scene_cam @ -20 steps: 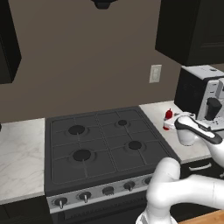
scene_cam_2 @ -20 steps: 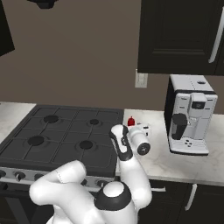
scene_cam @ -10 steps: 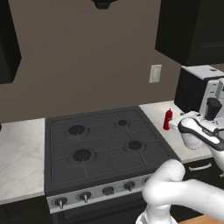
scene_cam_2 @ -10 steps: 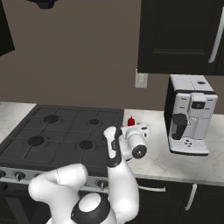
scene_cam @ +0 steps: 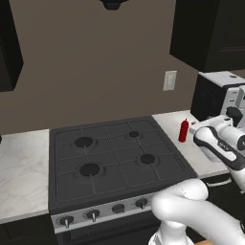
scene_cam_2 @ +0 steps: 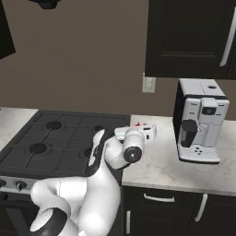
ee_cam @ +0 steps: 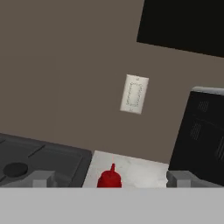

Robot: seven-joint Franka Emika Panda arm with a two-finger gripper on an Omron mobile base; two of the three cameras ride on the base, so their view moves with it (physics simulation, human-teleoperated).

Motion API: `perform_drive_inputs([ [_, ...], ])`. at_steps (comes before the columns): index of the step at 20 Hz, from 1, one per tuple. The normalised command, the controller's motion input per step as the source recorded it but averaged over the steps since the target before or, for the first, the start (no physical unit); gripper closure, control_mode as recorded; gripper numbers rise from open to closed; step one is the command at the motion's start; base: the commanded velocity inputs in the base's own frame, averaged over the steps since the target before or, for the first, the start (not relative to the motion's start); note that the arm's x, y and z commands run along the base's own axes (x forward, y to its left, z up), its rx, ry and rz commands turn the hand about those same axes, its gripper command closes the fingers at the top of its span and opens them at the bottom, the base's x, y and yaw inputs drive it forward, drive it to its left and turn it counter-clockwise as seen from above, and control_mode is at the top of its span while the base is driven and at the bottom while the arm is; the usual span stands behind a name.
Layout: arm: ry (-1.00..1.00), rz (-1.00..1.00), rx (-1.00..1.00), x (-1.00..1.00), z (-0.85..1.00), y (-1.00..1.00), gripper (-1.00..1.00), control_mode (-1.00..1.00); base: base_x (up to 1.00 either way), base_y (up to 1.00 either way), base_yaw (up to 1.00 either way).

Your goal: Collect the turmeric, ketchup, and shaker from the cabinet and place them next to the stove.

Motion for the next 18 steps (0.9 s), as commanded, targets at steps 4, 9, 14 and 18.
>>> perform_drive_inputs([
  [4, 0.08, -0.14, -0.03, -0.58, 0.67, 0.00, -1.00, -1.00, 0.00, 0.00, 0.00],
  [9, 0.13, -0.14, -0.03, -0.60, 0.60, 0.00, -1.00, -1.00, 0.00, 0.00, 0.00],
  [14, 0.15, -0.15, -0.02, -0.66, 0.53, 0.00, -1.00, -1.00, 0.00, 0.00, 0.00],
  [18, 0.18, -0.15, 0.00, -0.84, 0.24, 0.00, -1.00, -1.00, 0.00, 0.00, 0.00],
])
